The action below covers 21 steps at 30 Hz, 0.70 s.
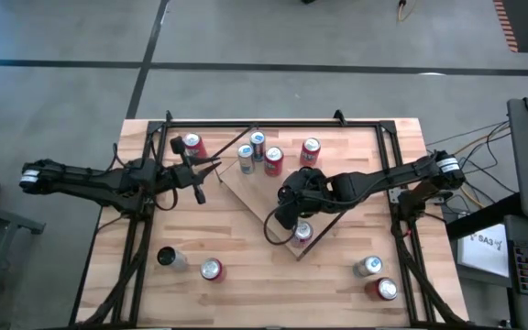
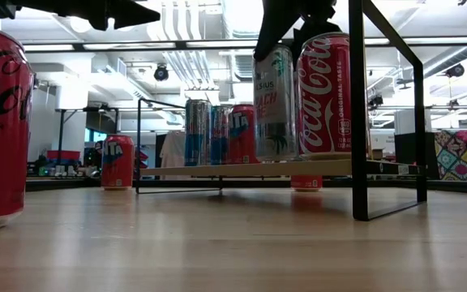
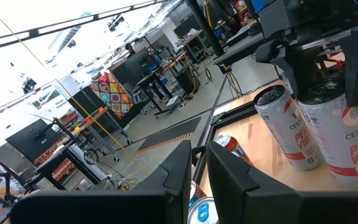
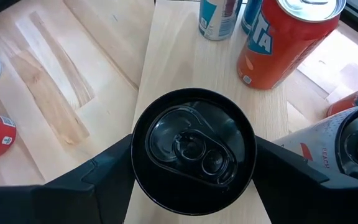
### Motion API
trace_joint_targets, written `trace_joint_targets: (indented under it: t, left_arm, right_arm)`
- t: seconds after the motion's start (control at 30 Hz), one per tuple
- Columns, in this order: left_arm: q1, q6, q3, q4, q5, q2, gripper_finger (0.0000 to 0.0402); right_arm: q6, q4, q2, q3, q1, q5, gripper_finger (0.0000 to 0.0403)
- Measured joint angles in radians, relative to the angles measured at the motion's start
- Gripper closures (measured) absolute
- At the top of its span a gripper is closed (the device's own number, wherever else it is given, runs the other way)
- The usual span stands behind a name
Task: Place canned beverage on shelf
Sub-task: Put the top pink soda can on the shelf aligned with the pink soda can on the shelf
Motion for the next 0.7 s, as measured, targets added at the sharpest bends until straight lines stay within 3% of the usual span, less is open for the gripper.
trace_joint_targets:
  t: [0.7]
  left_arm:
    - [0.000, 0.000, 0.000, 0.000, 0.000, 0.000, 0.0365]
  right_arm:
    - [-0.017, 0.007, 0.001, -0.002, 0.000, 0.000, 0.0129]
